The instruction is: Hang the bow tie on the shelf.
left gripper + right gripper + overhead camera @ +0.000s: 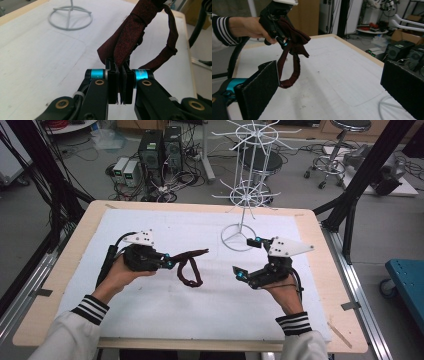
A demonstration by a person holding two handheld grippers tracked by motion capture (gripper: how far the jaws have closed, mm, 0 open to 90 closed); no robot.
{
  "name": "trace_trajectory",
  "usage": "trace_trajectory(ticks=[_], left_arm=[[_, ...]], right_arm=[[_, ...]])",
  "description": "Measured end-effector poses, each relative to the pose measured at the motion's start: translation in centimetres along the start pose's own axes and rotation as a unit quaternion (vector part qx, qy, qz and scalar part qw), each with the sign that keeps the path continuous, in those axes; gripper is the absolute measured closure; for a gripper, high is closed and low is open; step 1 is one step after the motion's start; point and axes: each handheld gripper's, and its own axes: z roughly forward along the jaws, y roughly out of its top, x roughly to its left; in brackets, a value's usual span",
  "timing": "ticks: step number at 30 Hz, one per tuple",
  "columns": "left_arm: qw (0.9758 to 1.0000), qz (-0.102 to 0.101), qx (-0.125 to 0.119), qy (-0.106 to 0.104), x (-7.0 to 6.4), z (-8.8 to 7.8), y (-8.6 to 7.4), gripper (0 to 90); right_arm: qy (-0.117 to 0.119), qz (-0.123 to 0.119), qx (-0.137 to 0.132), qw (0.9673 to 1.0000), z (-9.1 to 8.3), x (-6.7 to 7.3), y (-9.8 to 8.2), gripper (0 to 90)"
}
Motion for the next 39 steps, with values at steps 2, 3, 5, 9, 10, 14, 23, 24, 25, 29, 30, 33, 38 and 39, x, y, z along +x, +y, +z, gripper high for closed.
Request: trace_trajectory(ticks=[2, 3, 5, 9, 10, 14, 23, 24, 25, 29, 30, 33, 38, 39], left_arm=[[1.0, 0.004, -0.001, -0.004, -0.2, 0.4, 0.1, 86.4], [1.0, 0.002, -0.001, -0.005, -0.2, 0.5, 0.2, 86.4], [1.0, 0.004, 0.003, -0.008, -0.4, 0.8, 0.3, 86.4], [0.9998, 0.006, 0.004, -0.016, -0.6, 1.3, 0.4, 86.4], [0.9998, 0.009, 0.007, -0.016, -0.6, 1.4, 0.5, 86.4], [0.9998, 0.009, 0.008, -0.017, -0.8, 1.9, 0.5, 86.4], [0.9996, 0.011, 0.015, -0.02, -0.9, 2.4, 0.6, 86.4], [0.9996, 0.01, 0.016, -0.02, -0.9, 2.4, 0.6, 86.4], [0.9997, 0.01, 0.015, -0.02, -0.9, 2.4, 0.6, 86.4], [0.9996, 0.012, 0.017, -0.019, -0.9, 2.4, 0.6, 86.4], [0.9996, 0.012, 0.016, -0.019, -0.9, 2.4, 0.6, 86.4], [0.9996, 0.011, 0.018, -0.019, -1.0, 2.4, 0.6, 86.4], [0.9996, 0.012, 0.019, -0.02, -1.0, 2.4, 0.5, 86.4], [0.9996, 0.011, 0.018, -0.019, -1.0, 2.4, 0.5, 86.4]], right_arm=[[0.006, -0.005, 0.012, 0.9999, 0.6, 0.1, 0.5, 1.5], [0.011, -0.008, 0.015, 0.9998, 0.8, 0.2, 0.7, 3.8], [0.02, -0.015, 0.018, 0.9995, 1.3, 0.2, 1.0, 4.2], [0.031, -0.023, 0.024, 0.999, 2.1, 0.5, 1.5, 5.3], [0.034, -0.025, 0.024, 0.9988, 2.3, 0.5, 1.6, 6.4], [0.064, -0.043, 0.03, 0.9966, 3.0, 0.9, 2.0, 18.0], [0.091, -0.062, 0.053, 0.9925, 4.0, 1.3, 2.6, 27.6], [0.094, -0.061, 0.056, 0.9921, 4.0, 1.3, 2.6, 29.4], [0.1, -0.062, 0.058, 0.9913, 4.2, 1.3, 2.7, 31.6], [0.109, -0.073, 0.068, 0.989, 4.7, 1.3, 2.8, 41.1], [0.112, -0.073, 0.071, 0.9885, 4.9, 1.5, 2.8, 43.9], [0.109, -0.087, 0.082, 0.9868, 5.3, 1.7, 2.9, 54.8], [0.112, -0.122, 0.092, 0.9819, 5.4, 2.1, 3.0, 83.1], [0.112, -0.121, 0.096, 0.9817, 5.4, 2.1, 3.0, 84.4]])
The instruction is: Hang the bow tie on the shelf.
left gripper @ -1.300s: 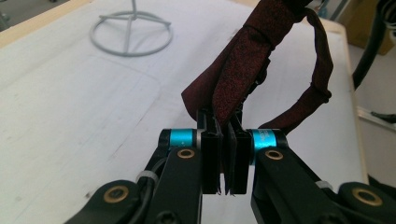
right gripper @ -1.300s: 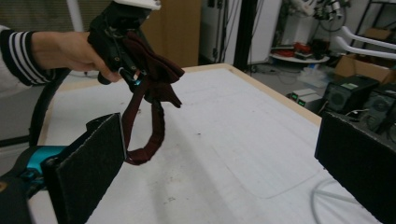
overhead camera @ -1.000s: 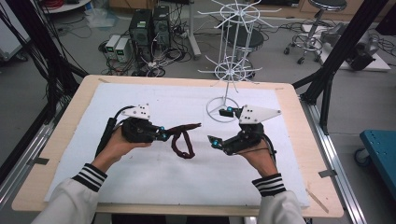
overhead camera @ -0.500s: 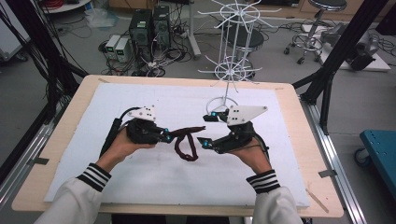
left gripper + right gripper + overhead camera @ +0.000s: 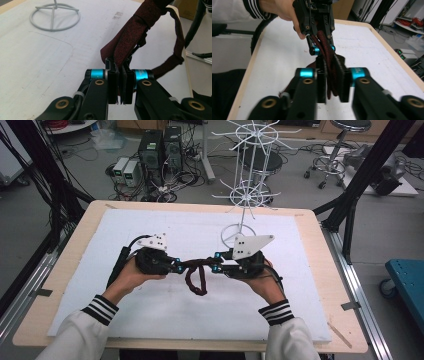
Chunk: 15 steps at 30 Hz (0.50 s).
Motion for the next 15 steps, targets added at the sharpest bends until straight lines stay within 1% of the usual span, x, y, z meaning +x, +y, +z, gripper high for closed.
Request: trace_trajectory(ticks=[1, 2, 3, 5, 7, 8, 10, 12, 13, 15], left_arm=[[1.0, -0.002, -0.001, 0.001, -0.01, 0.01, -0.01, 86.4], [1.0, 0.001, 0.002, 0.001, 0.05, -0.02, -0.01, 86.3], [1.0, 0.001, 0.001, 0.001, 0.05, -0.02, -0.02, 86.3], [1.0, -0.001, -0.003, 0.001, 0.04, -0.06, 0.0, 86.2], [1.0, -0.002, -0.007, 0.0, 0.04, -0.08, 0.0, 86.0], [1.0, -0.002, -0.005, -0.001, 0.1, -0.13, 0.0, 85.4], [0.9999, -0.004, -0.011, -0.006, 0.2, -0.18, -0.03, 82.3], [0.9996, -0.01, -0.025, -0.009, 0.25, -0.29, 0.0, 69.2], [0.9994, -0.012, -0.033, -0.007, 0.25, -0.32, 0.03, 59.4], [0.9987, -0.011, -0.049, -0.01, 0.31, -0.48, 0.09, 40.9]], right_arm=[[0.002, 0.002, -0.001, 1.0, 0.02, 0.01, 0.0, 84.7], [0.004, 0.006, 0.002, 1.0, 0.05, 0.04, -0.01, 85.0], [0.001, 0.006, 0.002, 1.0, 0.06, 0.03, -0.03, 85.1], [0.001, 0.003, -0.003, 1.0, 0.05, -0.09, -0.06, 85.1], [0.002, 0.008, -0.006, 1.0, -0.04, -0.1, -0.08, 85.1], [0.001, 0.008, -0.006, 0.9999, -0.05, -0.09, -0.08, 85.1], [-0.004, 0.005, -0.007, 1.0, -0.1, -0.08, -0.07, 85.2], [-0.006, 0.005, -0.009, 0.9999, -0.24, -0.13, -0.1, 85.2], [-0.008, 0.007, -0.01, 0.9999, -0.33, -0.13, -0.15, 85.2], [-0.01, 0.012, -0.008, 0.9999, -0.52, -0.11, -0.24, 85.1]])
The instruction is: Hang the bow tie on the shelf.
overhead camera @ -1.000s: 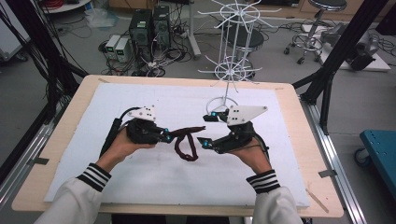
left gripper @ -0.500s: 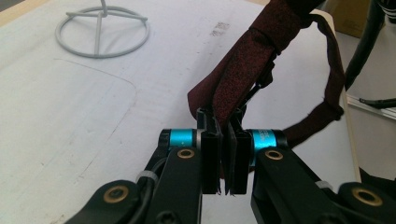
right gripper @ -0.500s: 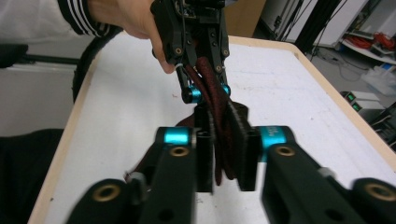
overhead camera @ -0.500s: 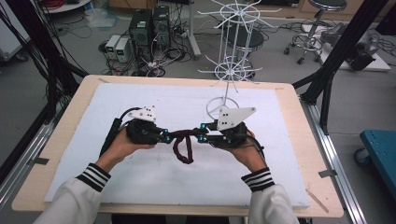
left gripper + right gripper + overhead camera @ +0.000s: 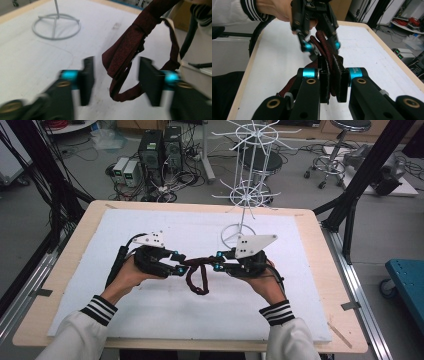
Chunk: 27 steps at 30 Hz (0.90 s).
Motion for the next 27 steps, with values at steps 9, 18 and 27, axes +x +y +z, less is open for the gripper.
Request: trace_trajectory(ticks=[9, 18, 27], left_arm=[[0.9984, 0.022, -0.037, 0.037, -0.1, -0.6, 0.2, 5.4], [0.9944, 0.039, -0.068, 0.071, -0.7, -1.5, -0.4, 5.4], [0.9912, 0.029, -0.091, 0.092, -0.6, -2.9, -1.9, 1.7]], right_arm=[[-0.023, 0.007, -0.014, 0.9996, -1.1, -0.3, -0.4, 85.2], [-0.047, 0.018, -0.033, 0.9982, -2.9, -0.6, -0.7, 85.2], [-0.085, 0.033, -0.063, 0.9939, -5.3, -1.1, -1.1, 85.2]])
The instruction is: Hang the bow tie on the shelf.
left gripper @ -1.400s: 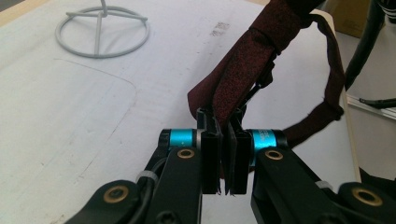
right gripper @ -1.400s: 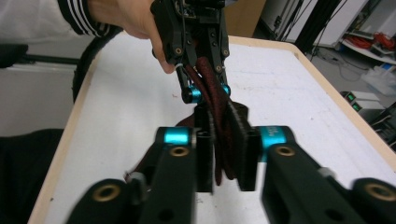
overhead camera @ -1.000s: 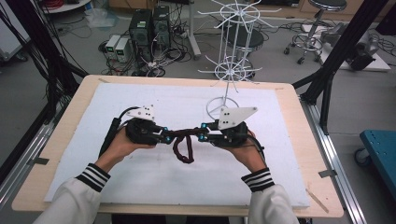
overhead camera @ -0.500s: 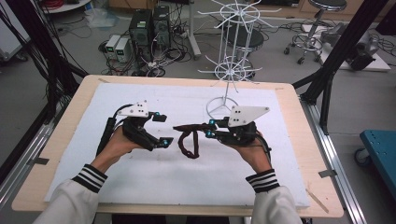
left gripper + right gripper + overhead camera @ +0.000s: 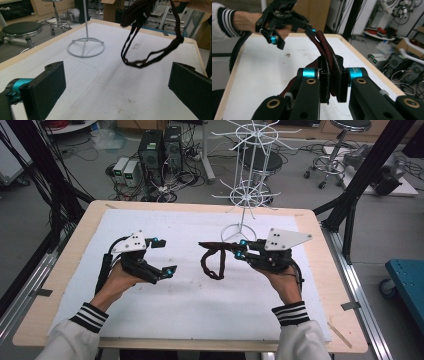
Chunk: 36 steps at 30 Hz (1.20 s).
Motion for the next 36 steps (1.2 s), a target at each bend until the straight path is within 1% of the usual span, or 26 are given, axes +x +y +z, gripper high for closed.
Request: trace_trajectory(ticks=[1, 4, 5, 6, 7, 8, 13, 15, 18, 21, 25, 27, 29, 32, 35, 36], left_arm=[[1.0, 0.0, 0.0, 0.002, 0.0, -0.2, -0.1, 1.7], [1.0, 0.001, -0.003, 0.009, 0.1, -0.7, -0.4, 1.7], [0.9999, 0.002, -0.006, 0.011, 0.1, -0.8, -0.5, 1.7], [0.9999, -0.001, -0.007, 0.011, 0.1, -0.9, -0.6, 1.7], [0.9999, -0.001, -0.007, 0.011, 0.1, -1.0, -0.7, 1.7], [0.9998, -0.001, -0.014, 0.013, 0.1, -1.1, -0.8, 1.7], [0.9996, -0.004, -0.019, 0.019, 0.1, -1.7, -1.5, 1.7], [0.9996, -0.006, -0.019, 0.021, 0.1, -1.9, -1.7, 1.7], [0.9995, -0.008, -0.022, 0.023, 0.1, -2.2, -1.9, 1.7], [0.9993, -0.003, -0.025, 0.027, 0.1, -2.6, -2.1, 1.7], [0.9987, -0.012, -0.04, 0.027, 0.1, -3.1, -2.6, 1.7], [0.9987, -0.008, -0.04, 0.031, 0.1, -3.3, -2.8, 1.7], [0.9985, -0.012, -0.044, 0.032, 0.1, -3.5, -3.1, 1.7], [0.9986, -0.009, -0.04, 0.034, 0.1, -3.6, -3.2, 1.7], [0.9985, -0.013, -0.043, 0.033, 0.1, -3.7, -3.3, 1.7], [0.9985, -0.012, -0.043, 0.033, 0.1, -3.7, -3.3, 1.7]], right_arm=[[-0.004, -0.003, -0.001, 1.0, -0.2, -0.1, 0.0, 85.2], [-0.017, 0.002, -0.012, 0.9998, -0.9, -0.5, 0.1, 85.1], [-0.024, 0.0, -0.018, 0.9996, -1.2, -0.7, 0.1, 85.2], [-0.026, 0.005, -0.02, 0.9994, -1.4, -0.7, 0.2, 85.1], [-0.03, 0.004, -0.023, 0.9993, -1.6, -0.7, 0.3, 85.2], [-0.035, 0.0, -0.026, 0.999, -1.8, -0.9, 0.3, 85.1], [-0.056, 0.008, -0.04, 0.9976, -2.9, -1.3, 0.5, 85.1], [-0.06, 0.01, -0.047, 0.9971, -3.0, -1.4, 0.5, 85.1], [-0.066, 0.009, -0.052, 0.9964, -3.0, -1.5, 0.7, 85.1], [-0.074, 0.012, -0.057, 0.9956, -2.8, -1.7, 0.8, 85.1], [-0.08, 0.014, -0.064, 0.9946, -2.4, -1.9, 1.0, 85.1], [-0.084, 0.015, -0.062, 0.9944, -2.2, -2.1, 1.1, 85.1], [-0.087, 0.017, -0.065, 0.994, -2.1, -2.3, 1.2, 85.1], [-0.088, 0.021, -0.069, 0.9935, -1.9, -2.6, 1.4, 85.1], [-0.091, 0.015, -0.076, 0.9929, -1.7, -2.9, 1.8, 85.1], [-0.093, 0.018, -0.075, 0.9926, -1.6, -2.9, 1.9, 85.1]])
